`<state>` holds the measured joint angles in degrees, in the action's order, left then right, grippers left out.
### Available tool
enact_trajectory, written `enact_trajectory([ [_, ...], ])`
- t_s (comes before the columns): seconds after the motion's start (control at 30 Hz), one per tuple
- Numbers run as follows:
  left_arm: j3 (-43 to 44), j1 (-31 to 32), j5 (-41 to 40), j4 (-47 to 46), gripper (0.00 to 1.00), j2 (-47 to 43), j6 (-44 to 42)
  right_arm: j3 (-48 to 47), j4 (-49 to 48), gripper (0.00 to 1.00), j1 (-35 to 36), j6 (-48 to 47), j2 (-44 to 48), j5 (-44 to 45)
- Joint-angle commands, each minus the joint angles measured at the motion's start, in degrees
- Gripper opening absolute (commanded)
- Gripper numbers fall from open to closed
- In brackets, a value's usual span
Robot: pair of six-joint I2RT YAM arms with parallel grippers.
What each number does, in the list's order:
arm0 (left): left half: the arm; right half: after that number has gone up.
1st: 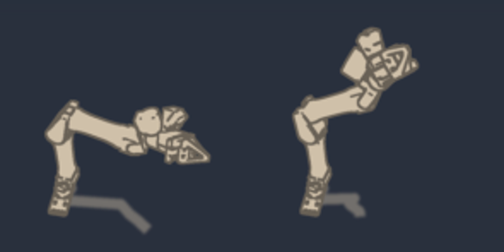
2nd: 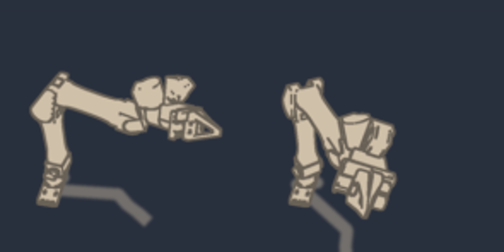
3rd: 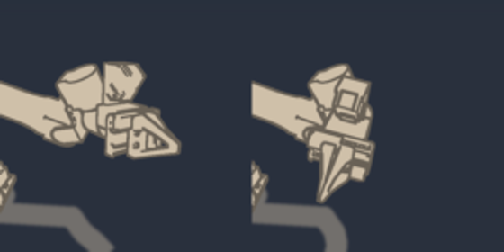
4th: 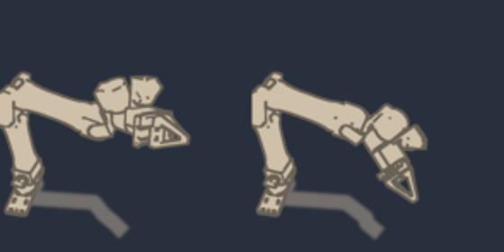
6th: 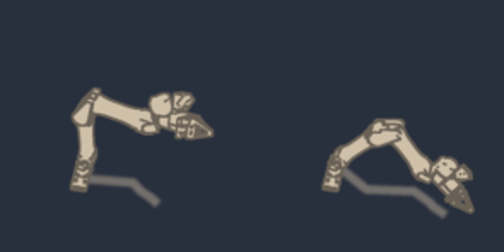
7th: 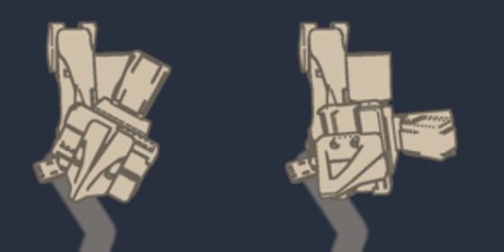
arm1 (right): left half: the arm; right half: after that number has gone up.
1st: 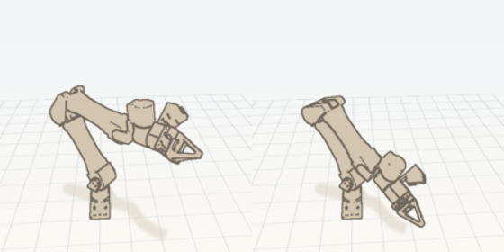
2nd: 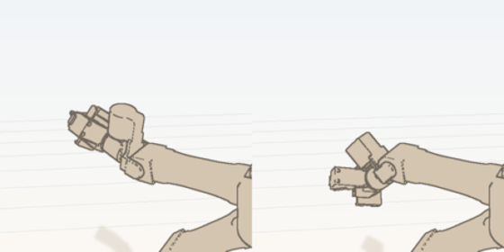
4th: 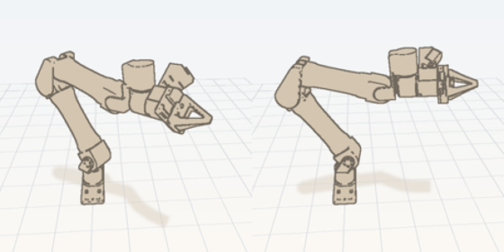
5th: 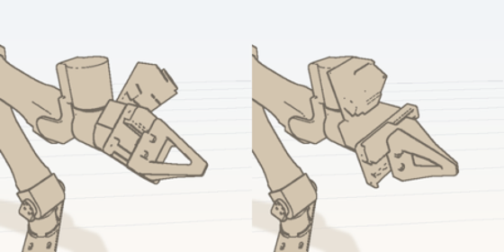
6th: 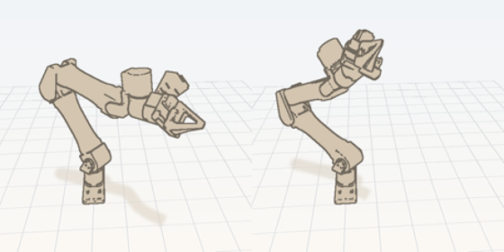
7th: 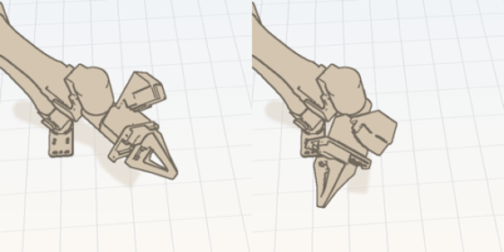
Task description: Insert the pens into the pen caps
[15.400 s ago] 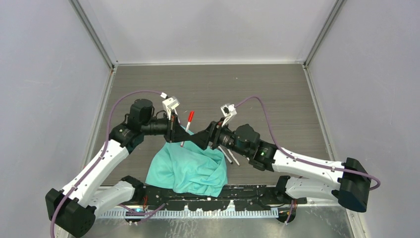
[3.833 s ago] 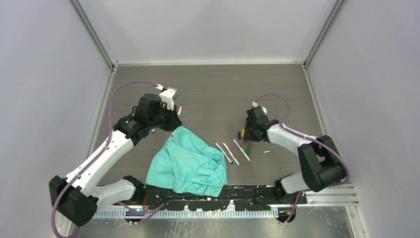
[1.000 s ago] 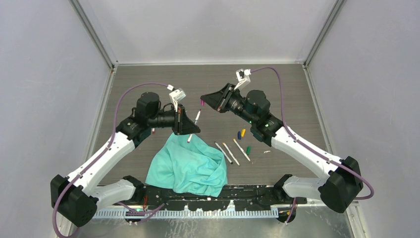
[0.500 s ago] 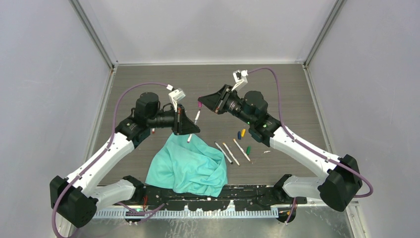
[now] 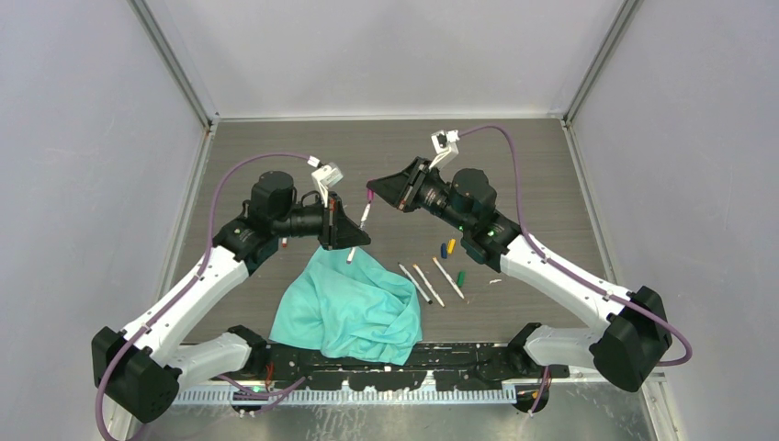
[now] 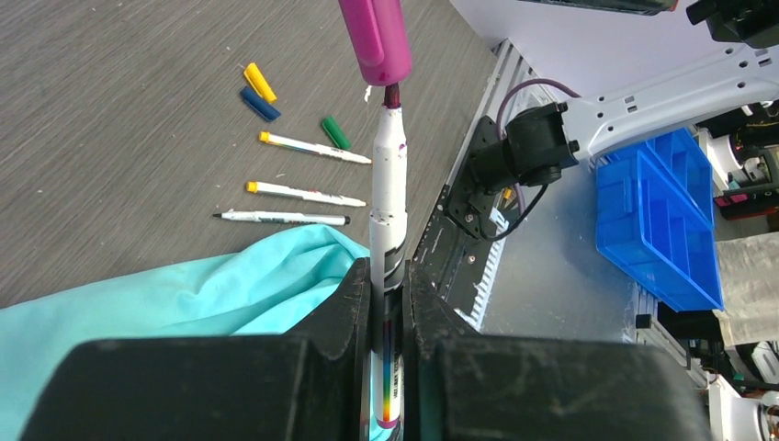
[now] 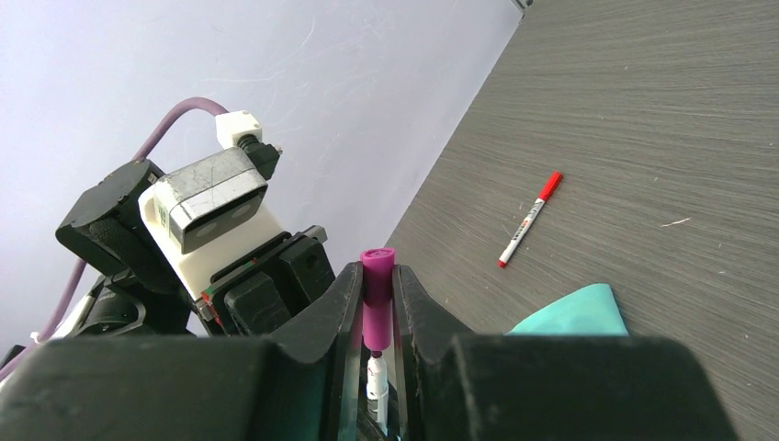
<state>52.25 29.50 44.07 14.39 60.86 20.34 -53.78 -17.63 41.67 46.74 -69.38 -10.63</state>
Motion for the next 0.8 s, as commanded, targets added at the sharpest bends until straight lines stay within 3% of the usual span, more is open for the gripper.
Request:
enact_trajectory([
  [0.0, 0.40, -0.13, -0.17, -2.17, 0.00, -1.44, -0.21, -0.22, -2.67, 0.01, 0.40, 0.01, 1.60, -0.81],
  [0.77, -1.02, -0.17, -4.88, -5.33, 0.00, -3.66, 2.36, 6.41, -6.04, 0.01, 4.87, 0.81, 3.28, 1.60],
])
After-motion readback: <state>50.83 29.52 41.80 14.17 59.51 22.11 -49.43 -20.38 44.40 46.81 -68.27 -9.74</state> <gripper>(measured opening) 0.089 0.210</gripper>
